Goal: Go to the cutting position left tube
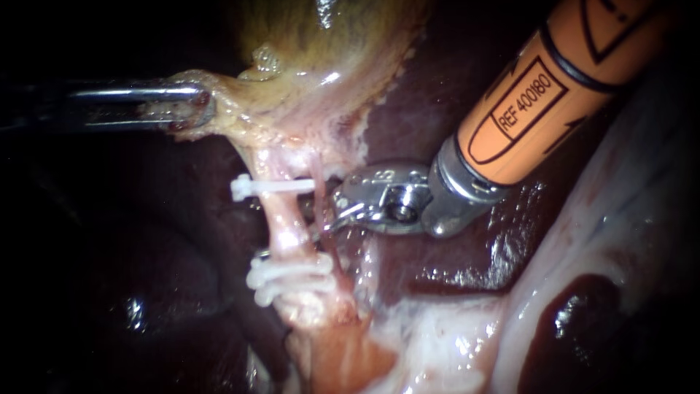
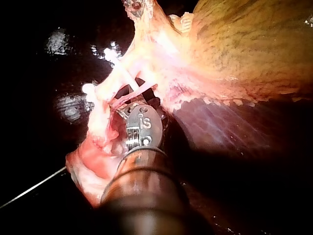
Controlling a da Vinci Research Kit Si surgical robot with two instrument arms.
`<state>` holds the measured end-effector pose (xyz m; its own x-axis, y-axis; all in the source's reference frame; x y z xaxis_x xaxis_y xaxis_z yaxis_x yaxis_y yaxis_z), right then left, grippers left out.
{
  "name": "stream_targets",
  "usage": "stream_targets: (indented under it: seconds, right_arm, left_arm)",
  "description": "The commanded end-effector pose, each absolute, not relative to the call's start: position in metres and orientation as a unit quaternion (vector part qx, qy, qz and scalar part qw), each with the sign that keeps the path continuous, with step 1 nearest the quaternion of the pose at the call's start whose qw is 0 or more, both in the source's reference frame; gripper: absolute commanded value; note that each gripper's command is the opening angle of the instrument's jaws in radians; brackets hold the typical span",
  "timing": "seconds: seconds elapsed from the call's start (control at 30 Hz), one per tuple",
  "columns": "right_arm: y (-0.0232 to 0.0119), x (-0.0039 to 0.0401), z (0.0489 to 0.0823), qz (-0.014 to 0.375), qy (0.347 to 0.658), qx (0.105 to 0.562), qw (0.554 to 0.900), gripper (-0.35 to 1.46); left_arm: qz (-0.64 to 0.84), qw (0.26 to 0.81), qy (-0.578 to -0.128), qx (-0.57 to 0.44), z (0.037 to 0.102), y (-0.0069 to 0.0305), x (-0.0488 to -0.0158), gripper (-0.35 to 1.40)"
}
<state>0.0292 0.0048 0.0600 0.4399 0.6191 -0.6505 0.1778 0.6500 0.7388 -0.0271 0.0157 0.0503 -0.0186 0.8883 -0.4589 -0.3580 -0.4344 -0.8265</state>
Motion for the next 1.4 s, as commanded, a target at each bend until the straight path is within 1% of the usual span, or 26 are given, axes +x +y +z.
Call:
stream_targets:
  seconds: [0.03,0.13,0.2,0.27,0.3,0.4,0.5,0.6,0.67,0.8,0.9,1.03,1.27,1.37,1.4]
  right_arm:
    - [0.0048,0.0292,0.0601,0.147,0.509,0.392,0.753,0.79]
    - [0.0048,0.0289,0.0603,0.147,0.509,0.39,0.753,0.78]
    - [0.0048,0.0286,0.0607,0.147,0.504,0.388,0.757,0.84]
    - [0.0048,0.0284,0.0612,0.148,0.497,0.382,0.765,0.94]
    - [0.0047,0.0282,0.0616,0.15,0.49,0.376,0.772,1.04]
    - [0.0046,0.0276,0.0629,0.152,0.478,0.363,0.785,1.2]
    - [0.0049,0.0265,0.0636,0.157,0.471,0.352,0.793,1.28]
    - [0.0053,0.0251,0.0638,0.16,0.467,0.347,0.797,1.28]
    - [0.0056,0.0239,0.0639,0.162,0.461,0.349,0.8,1.25]
    - [0.0062,0.0217,0.0638,0.166,0.455,0.341,0.806,1.26]
    - [0.0069,0.0204,0.0633,0.167,0.457,0.337,0.806,1.26]
    - [0.0077,0.0191,0.0619,0.173,0.457,0.336,0.805,1.31]
    - [0.0078,0.0184,0.0586,0.18,0.477,0.344,0.789,1.33]
    - [0.0075,0.019,0.0573,0.173,0.485,0.36,0.778,1.35]
    - [0.0072,0.0193,0.0569,0.165,0.486,0.371,0.773,1.35]
  left_arm:
    - [0.667,0.467,-0.254,-0.522,0.0503,0.0157,-0.0271,-0.35]
    - [0.667,0.467,-0.254,-0.522,0.0503,0.0157,-0.0271,-0.35]
    - [0.667,0.467,-0.254,-0.522,0.0503,0.0157,-0.0271,-0.35]
    - [0.667,0.467,-0.254,-0.522,0.0503,0.0157,-0.0271,-0.35]
    - [0.667,0.467,-0.254,-0.522,0.0503,0.0157,-0.0271,-0.35]
    - [0.667,0.467,-0.254,-0.522,0.0503,0.0157,-0.0271,-0.35]
    - [0.667,0.467,-0.254,-0.522,0.0503,0.0157,-0.0271,-0.35]
    - [0.667,0.466,-0.255,-0.522,0.0503,0.0157,-0.0271,-0.35]
    - [0.667,0.466,-0.255,-0.522,0.0503,0.0157,-0.0271,-0.35]
    - [0.667,0.466,-0.255,-0.522,0.0503,0.0157,-0.0271,-0.35]
    - [0.667,0.466,-0.255,-0.522,0.0503,0.0157,-0.027,-0.35]
    - [0.667,0.466,-0.255,-0.522,0.0503,0.0157,-0.027,-0.35]
    - [0.667,0.466,-0.255,-0.522,0.0503,0.0157,-0.027,-0.35]
    - [0.667,0.466,-0.255,-0.522,0.0503,0.0157,-0.027,-0.35]
    - [0.667,0.466,-0.255,-0.522,0.0503,0.0157,-0.027,-0.35]
